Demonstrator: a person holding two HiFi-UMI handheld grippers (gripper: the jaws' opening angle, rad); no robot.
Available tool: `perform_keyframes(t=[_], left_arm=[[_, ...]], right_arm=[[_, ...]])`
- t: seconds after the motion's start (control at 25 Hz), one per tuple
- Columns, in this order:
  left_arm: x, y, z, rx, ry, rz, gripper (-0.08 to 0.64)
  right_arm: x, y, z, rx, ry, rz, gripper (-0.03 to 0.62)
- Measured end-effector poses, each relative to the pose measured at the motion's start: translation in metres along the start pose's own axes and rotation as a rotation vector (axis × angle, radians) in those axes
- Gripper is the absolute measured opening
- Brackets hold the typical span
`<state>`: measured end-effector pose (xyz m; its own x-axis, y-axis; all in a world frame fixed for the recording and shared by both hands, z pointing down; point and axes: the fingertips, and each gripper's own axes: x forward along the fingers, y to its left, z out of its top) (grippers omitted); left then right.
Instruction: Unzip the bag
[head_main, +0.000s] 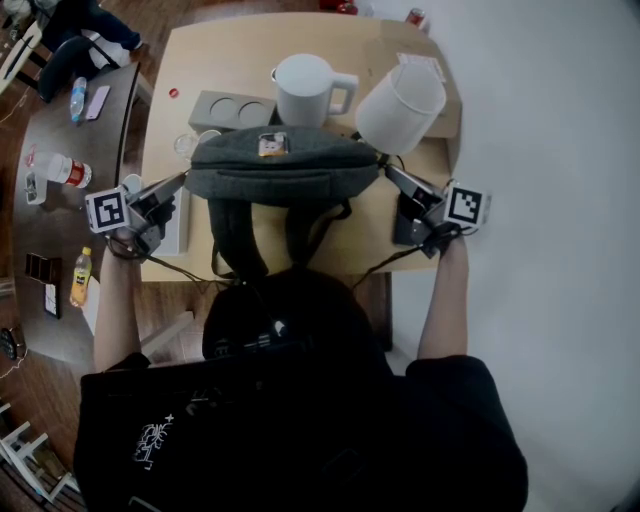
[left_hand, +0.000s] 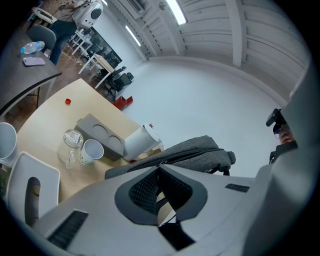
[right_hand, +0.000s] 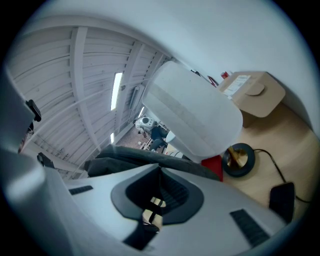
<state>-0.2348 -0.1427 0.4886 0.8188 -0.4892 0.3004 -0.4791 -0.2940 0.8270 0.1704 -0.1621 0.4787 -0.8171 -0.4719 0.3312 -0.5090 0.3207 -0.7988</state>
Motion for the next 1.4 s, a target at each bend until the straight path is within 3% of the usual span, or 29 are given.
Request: perform_keyframes(t=[1.4], left_arm=[[0.003, 0.011, -0.005, -0.042, 0.003, 0.015, 0.006]], right_arm=[[0.004, -0.014, -0.005, 0.008, 0.021, -0.031, 0.017]])
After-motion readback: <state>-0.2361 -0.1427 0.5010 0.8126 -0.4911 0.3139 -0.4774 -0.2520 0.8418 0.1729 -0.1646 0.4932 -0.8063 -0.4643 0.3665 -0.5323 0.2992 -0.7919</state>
